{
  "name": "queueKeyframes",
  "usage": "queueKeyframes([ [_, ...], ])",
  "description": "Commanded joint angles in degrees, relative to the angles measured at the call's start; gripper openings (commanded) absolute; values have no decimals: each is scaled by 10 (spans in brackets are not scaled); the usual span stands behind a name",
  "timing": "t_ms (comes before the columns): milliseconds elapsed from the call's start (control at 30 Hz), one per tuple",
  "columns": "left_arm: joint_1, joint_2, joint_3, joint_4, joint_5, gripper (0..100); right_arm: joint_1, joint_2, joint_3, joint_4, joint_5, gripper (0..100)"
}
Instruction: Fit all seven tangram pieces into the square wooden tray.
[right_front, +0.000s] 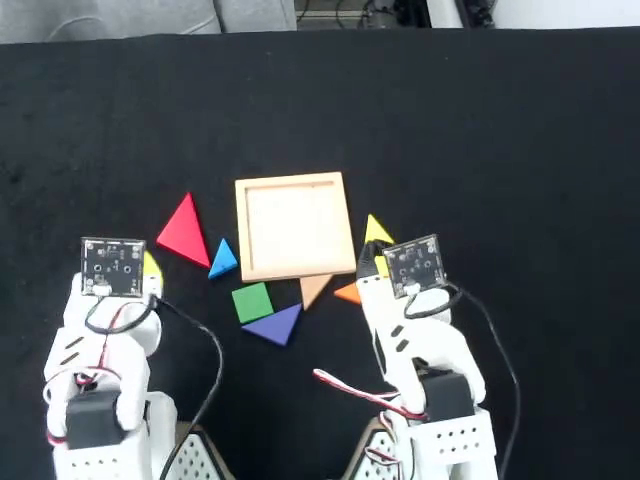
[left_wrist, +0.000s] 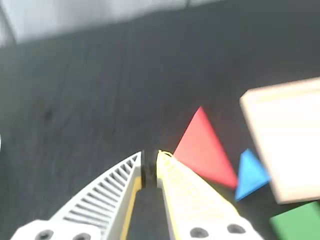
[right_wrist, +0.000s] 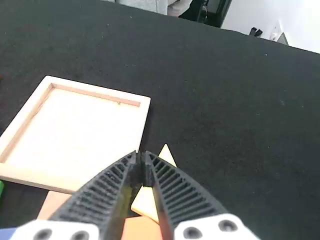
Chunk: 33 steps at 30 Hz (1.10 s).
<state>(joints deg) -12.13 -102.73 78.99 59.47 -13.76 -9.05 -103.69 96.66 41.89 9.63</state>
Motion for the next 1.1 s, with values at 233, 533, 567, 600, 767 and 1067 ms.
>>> queueKeyframes([
  [233,39,435,-274,-4,76,69,9,-41,-1,5,11,12],
  [533,41,848,-553,119,228,149,8,-41,-1,5,11,12],
  [567,40,875,-581,140,238,201,8,-41,-1,5,11,12],
  [600,39,900,-607,158,244,259,8,-41,-1,5,11,12],
  [767,39,1000,-702,210,244,369,8,-41,-1,5,11,12],
  [1067,6,1145,-739,134,244,332,7,-41,-1,16,11,12],
])
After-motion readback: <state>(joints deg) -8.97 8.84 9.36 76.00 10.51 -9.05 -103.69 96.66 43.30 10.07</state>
